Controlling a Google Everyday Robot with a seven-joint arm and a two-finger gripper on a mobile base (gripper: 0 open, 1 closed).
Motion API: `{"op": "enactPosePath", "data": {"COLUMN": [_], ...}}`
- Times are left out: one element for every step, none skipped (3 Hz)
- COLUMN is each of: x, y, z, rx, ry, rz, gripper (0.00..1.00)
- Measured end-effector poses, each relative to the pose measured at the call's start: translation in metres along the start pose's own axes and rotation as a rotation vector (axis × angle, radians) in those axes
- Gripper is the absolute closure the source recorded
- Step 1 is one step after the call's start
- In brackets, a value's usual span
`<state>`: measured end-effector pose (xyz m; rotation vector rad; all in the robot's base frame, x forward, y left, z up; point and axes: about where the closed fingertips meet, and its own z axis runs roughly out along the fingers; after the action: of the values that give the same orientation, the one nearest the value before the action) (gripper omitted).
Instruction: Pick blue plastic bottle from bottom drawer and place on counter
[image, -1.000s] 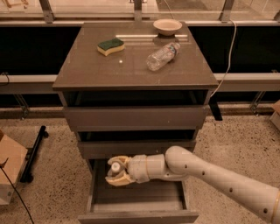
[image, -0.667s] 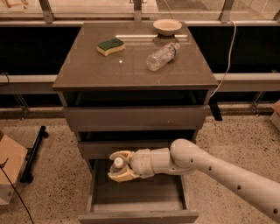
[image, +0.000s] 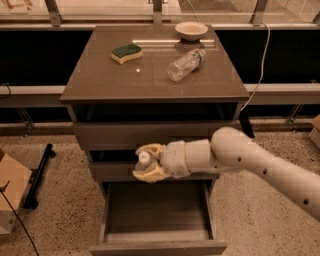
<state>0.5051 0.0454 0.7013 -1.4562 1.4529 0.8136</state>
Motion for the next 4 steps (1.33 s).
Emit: {"op": "enactPosePath", "data": {"x": [-0.047,-0.049,-0.055,-0.072], "y": [-0.020,-0.020,-0.022,-0.031], "z": [-0.032,-0.032,-0.032,-0.047], "rx": [0.040,0.036,0.019,0.054], "ry": [0.074,0.080,0.100,0.108], "rz": [-0.052,-0.054,-0.061,-0.096], "gripper": [1.00,1.00,1.00,1.00]}}
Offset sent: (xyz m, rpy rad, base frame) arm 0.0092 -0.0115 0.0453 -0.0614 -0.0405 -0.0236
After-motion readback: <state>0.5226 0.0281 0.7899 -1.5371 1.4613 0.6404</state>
